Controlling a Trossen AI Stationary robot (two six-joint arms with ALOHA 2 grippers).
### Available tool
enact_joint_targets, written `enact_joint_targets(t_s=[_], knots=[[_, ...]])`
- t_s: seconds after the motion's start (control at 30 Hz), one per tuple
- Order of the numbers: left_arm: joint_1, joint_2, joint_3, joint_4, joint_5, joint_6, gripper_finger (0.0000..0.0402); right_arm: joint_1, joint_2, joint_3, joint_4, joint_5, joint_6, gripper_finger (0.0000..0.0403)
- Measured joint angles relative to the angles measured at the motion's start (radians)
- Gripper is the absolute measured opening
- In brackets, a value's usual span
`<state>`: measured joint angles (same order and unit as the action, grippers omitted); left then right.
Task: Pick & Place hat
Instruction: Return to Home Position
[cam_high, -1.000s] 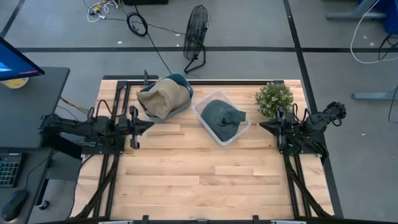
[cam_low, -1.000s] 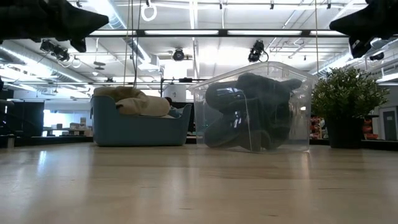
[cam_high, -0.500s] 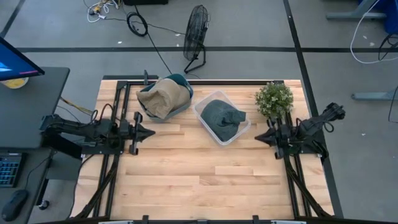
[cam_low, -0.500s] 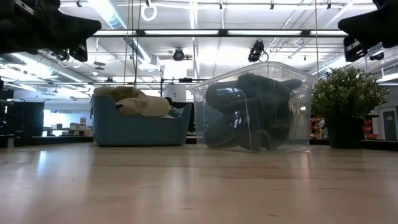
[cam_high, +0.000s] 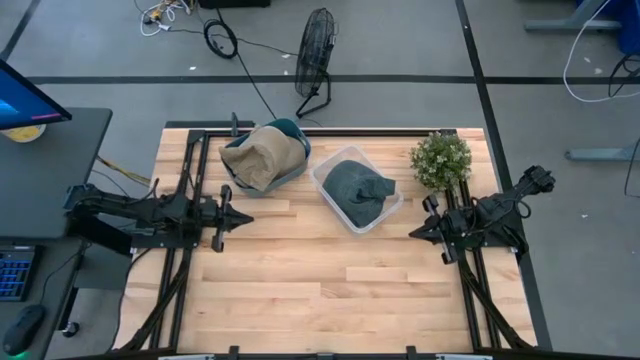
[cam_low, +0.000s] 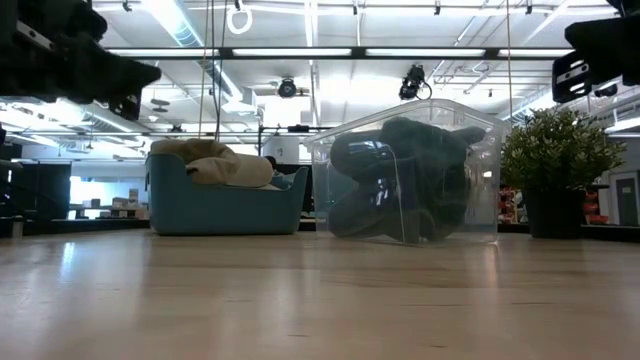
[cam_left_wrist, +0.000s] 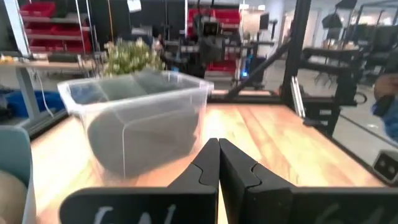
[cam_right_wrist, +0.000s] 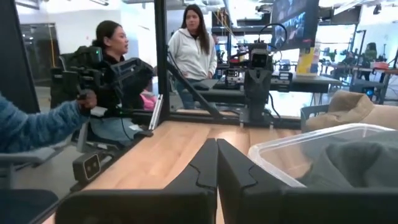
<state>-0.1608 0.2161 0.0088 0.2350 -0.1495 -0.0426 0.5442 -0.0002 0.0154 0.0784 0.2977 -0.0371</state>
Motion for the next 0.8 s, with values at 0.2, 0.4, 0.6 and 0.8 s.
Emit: enact_joint_targets(t_s=[0.2, 0.4, 0.6, 0.8], knots=[[0.000, 0.000, -0.001, -0.040, -0.001, 0.028, 0.0003, 0.000, 0.000, 0.000, -0.019, 0.061, -0.011, 0.0004], [0.000, 0.000, -0.001, -0.052, -0.001, 0.053, 0.0003, 0.000, 0.000, 0.000, -0.016, 0.085, -0.027, 0.0004], [0.000, 0.000, -0.001, -0.084, -0.002, 0.061, 0.0003, 0.000, 0.000, 0.000, -0.017, 0.084, -0.025, 0.0004], [0.000, 0.000, -0.001, -0.147, -0.002, 0.060, 0.0003, 0.000, 0.000, 0.000, -0.017, 0.084, -0.025, 0.0004]])
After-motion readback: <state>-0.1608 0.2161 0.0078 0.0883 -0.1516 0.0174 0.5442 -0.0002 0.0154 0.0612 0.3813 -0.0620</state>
